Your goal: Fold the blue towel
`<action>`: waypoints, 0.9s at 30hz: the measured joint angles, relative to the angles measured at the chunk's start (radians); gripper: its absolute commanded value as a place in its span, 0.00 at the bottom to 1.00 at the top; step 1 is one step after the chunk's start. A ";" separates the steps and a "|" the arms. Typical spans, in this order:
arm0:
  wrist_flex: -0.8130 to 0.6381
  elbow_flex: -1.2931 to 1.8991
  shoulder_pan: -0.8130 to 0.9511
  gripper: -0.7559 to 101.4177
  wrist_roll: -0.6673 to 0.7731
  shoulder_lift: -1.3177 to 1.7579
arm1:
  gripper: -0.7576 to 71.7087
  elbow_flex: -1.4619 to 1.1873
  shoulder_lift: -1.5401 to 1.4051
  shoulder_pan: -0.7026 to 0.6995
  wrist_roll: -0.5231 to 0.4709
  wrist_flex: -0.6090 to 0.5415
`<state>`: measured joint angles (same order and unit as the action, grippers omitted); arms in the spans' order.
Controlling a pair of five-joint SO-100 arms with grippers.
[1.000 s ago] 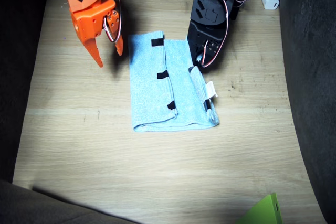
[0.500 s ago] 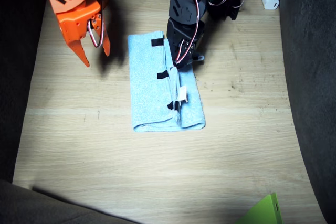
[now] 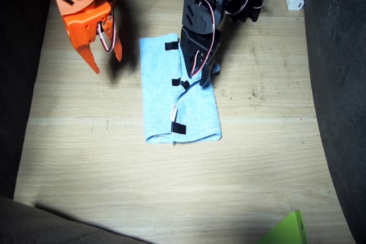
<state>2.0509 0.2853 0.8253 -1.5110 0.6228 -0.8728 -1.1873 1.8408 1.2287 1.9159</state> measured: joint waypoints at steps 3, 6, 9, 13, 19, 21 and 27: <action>0.000 0.000 0.006 0.17 -0.012 0.029 | 0.44 0.000 0.000 0.014 0.002 0.000; 0.000 -0.002 0.034 0.00 -0.028 0.084 | 0.44 -0.011 0.000 0.023 0.003 0.000; 0.000 0.064 0.086 0.00 -0.029 0.143 | 0.44 -0.020 0.002 0.020 0.000 -0.006; -0.051 0.275 0.160 0.00 -0.035 0.230 | 0.44 -0.021 0.000 0.020 0.002 0.003; -0.249 0.666 0.201 0.00 -0.041 0.348 | 0.44 -0.021 0.000 0.020 0.002 0.003; -0.287 0.742 0.195 0.00 -0.043 0.373 | 0.44 -0.021 0.000 0.020 0.002 0.003; -0.371 0.890 0.166 0.00 -0.043 0.385 | 0.44 -0.021 0.000 0.020 0.002 0.003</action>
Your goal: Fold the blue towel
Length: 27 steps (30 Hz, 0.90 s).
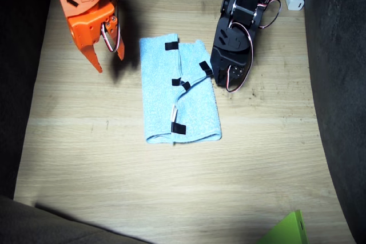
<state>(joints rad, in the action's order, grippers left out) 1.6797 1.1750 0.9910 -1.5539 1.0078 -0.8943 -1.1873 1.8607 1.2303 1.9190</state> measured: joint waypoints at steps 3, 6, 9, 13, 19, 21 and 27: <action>-0.023 0.037 -0.028 0.00 -0.008 0.021 | 0.44 0.000 0.000 0.011 0.000 0.000; -0.028 0.055 -0.074 0.00 -0.018 0.074 | 0.44 0.000 0.000 0.015 0.000 0.000; -0.003 0.049 -0.129 0.00 -0.028 0.095 | 0.44 0.000 0.000 0.014 0.000 0.000; 0.051 -0.025 -0.222 0.00 -0.028 0.100 | 0.44 0.000 0.000 0.014 0.002 0.000; 0.110 -0.121 -0.353 0.00 -0.037 0.095 | 0.44 0.000 0.000 0.014 0.002 0.000; 0.129 -0.163 -0.394 0.00 -0.046 0.083 | 0.44 0.000 0.000 0.012 0.002 0.000; 0.176 -0.275 -0.512 0.00 -0.041 -0.002 | 0.44 0.000 0.000 -0.003 -0.003 0.000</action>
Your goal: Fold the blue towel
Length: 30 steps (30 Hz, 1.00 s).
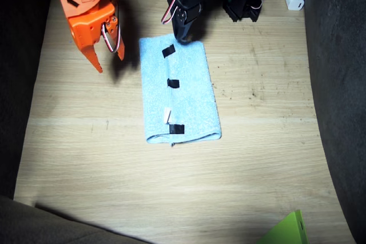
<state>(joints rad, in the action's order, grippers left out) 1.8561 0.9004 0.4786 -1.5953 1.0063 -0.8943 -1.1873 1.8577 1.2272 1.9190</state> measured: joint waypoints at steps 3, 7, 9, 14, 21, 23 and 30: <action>0.003 -0.011 -0.018 0.00 -0.002 -0.020 | 0.43 0.000 0.000 -0.020 0.000 0.000; 0.046 -0.058 0.124 0.00 0.009 0.032 | 0.41 0.000 0.000 -0.086 0.000 0.000; 0.055 -0.095 0.273 0.00 0.002 0.103 | 0.37 0.000 0.000 -0.120 0.000 -0.003; 0.028 -0.034 0.687 0.00 0.002 0.322 | 0.22 -0.147 -0.098 -0.207 0.058 -0.115; -0.371 0.634 1.109 0.00 0.032 0.799 | 0.15 -0.815 -0.704 -0.261 0.100 -0.577; -0.456 0.827 1.129 0.00 0.034 0.948 | 0.13 -0.985 -0.867 -0.287 0.094 -0.624; -0.566 1.405 1.172 0.00 0.023 1.588 | 0.12 -1.531 -1.437 -0.495 0.009 -0.687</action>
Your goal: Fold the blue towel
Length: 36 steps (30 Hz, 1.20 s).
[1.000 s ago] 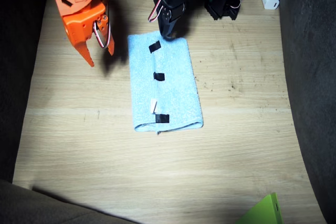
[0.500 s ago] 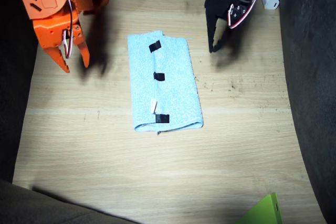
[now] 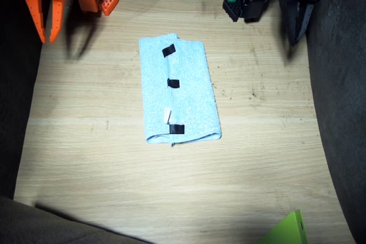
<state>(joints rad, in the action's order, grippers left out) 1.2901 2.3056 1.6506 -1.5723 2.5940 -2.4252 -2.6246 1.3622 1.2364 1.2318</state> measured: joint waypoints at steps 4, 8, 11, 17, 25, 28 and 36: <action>0.002 0.249 0.035 0.00 -0.044 0.368 | 0.08 -0.235 -0.411 -0.034 -0.005 0.095; 0.003 0.407 0.055 0.00 -0.067 0.505 | 0.06 -0.310 -0.491 -0.069 -0.003 0.098; -0.005 0.465 0.075 0.00 -0.067 0.551 | 0.04 -0.327 -0.522 -0.094 0.031 0.092; -0.006 0.469 0.091 0.03 -0.057 0.577 | 0.03 -0.368 -0.522 -0.089 0.087 0.035; -0.006 0.469 0.083 0.01 -0.063 0.577 | 0.01 -0.370 -0.512 -0.077 0.084 0.026; -0.006 0.469 0.086 0.01 -0.063 0.577 | 0.01 -0.370 -0.515 -0.075 0.081 0.026; -0.006 0.469 0.089 0.01 -0.060 0.577 | 0.01 -0.376 -0.517 -0.146 0.242 0.026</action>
<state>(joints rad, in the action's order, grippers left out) 1.2839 2.7750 1.7395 -1.6322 3.1707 -2.8010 -3.1416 1.2164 1.4788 1.2579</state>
